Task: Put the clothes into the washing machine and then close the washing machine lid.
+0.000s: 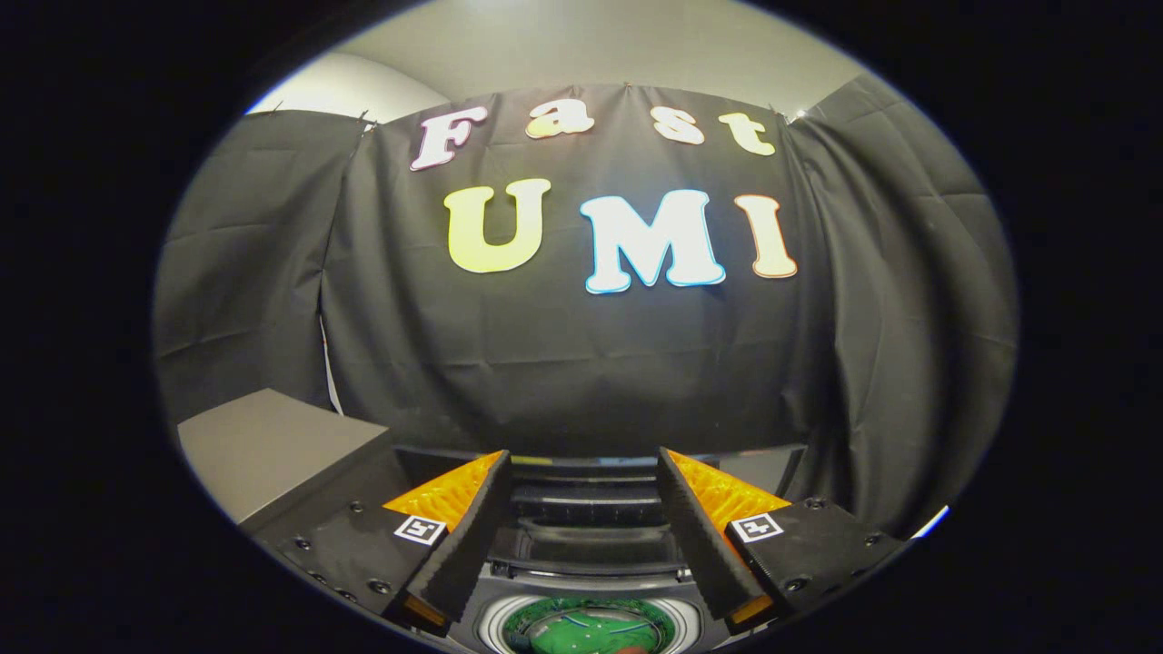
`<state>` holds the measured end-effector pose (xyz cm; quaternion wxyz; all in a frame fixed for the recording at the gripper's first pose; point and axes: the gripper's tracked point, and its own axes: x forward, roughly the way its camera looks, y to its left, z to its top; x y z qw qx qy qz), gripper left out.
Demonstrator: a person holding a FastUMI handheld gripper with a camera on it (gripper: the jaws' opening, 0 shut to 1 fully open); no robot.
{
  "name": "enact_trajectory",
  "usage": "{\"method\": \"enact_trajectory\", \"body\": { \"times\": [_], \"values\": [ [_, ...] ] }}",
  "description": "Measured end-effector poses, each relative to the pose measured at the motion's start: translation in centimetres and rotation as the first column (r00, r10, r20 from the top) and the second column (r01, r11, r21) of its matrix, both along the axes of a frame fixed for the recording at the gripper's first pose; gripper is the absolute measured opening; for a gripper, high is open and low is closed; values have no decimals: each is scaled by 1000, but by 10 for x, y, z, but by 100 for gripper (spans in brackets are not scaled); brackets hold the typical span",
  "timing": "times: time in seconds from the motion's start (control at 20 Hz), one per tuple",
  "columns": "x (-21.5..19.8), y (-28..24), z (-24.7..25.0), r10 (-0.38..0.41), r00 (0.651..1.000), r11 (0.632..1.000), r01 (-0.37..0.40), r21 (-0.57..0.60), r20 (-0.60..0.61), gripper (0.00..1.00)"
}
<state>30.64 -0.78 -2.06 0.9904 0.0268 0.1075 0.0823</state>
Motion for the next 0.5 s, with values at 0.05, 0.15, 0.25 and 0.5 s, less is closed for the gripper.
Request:
{"method": "enact_trajectory", "body": {
  "times": [0.05, 0.15, 0.25, 0.5],
  "values": [
    [10, 0, 2, -6, 1000, 1000, 6, -1, 10, 98],
    [25, 4, 0, -9, 1000, 1000, 9, 9, 12, 98],
    [39, 7, -1, -13, 1000, 1000, 13, 26, 16, 98],
    [67, 15, -23, -11, 1000, 1000, 12, 23, -17, 98]
  ]
}}
